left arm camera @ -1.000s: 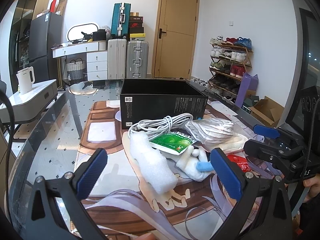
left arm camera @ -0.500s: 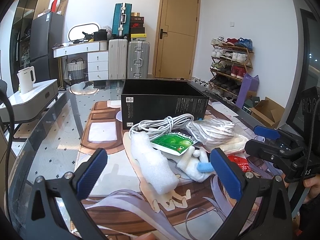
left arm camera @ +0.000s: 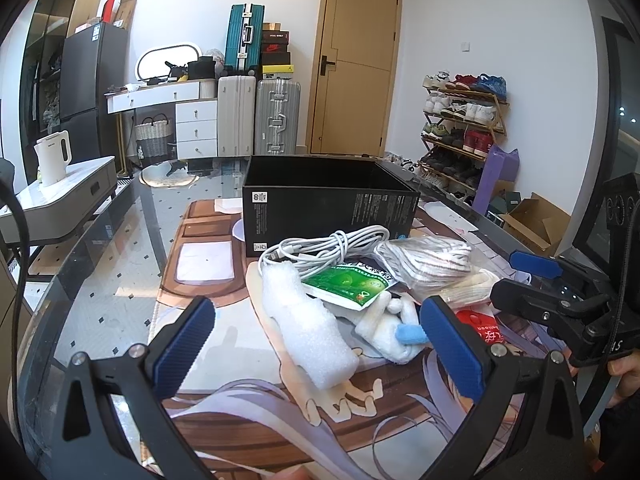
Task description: Organize soft objects
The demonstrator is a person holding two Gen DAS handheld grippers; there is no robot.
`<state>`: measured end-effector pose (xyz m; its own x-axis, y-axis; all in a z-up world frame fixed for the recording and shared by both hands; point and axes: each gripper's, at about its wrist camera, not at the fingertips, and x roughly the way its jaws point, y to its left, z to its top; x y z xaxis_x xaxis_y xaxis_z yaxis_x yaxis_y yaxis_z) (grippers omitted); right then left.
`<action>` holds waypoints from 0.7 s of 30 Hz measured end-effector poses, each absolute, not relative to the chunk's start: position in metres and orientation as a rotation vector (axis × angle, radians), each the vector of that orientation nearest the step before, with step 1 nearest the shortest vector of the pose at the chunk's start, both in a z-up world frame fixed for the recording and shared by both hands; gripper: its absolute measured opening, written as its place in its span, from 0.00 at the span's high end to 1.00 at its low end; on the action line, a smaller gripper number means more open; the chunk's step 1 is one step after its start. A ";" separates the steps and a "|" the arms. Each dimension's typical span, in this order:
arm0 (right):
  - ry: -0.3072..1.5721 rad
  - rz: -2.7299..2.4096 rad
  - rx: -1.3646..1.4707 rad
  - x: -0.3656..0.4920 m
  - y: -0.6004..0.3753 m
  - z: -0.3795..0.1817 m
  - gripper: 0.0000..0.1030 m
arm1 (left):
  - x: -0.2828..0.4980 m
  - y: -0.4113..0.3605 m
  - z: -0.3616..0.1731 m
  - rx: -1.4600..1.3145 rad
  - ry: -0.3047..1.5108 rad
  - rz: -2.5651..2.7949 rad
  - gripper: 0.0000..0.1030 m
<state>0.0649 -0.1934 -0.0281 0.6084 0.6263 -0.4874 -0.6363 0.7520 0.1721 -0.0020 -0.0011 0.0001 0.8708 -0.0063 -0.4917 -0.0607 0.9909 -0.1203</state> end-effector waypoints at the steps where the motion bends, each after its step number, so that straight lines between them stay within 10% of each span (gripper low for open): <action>1: 0.555 0.731 -0.020 0.065 -0.193 -0.028 0.00 | -0.002 -0.001 0.000 -0.135 0.513 0.029 0.00; 21: 0.568 0.693 -0.053 0.062 -0.190 -0.025 0.00 | 0.001 -0.001 0.002 -0.111 0.503 0.100 0.00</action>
<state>0.0621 -0.1896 -0.0251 0.6253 0.5893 -0.5116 -0.6175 0.7745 0.1374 0.0006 -0.0009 0.0020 0.8715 0.0686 -0.4856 -0.1231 0.9891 -0.0810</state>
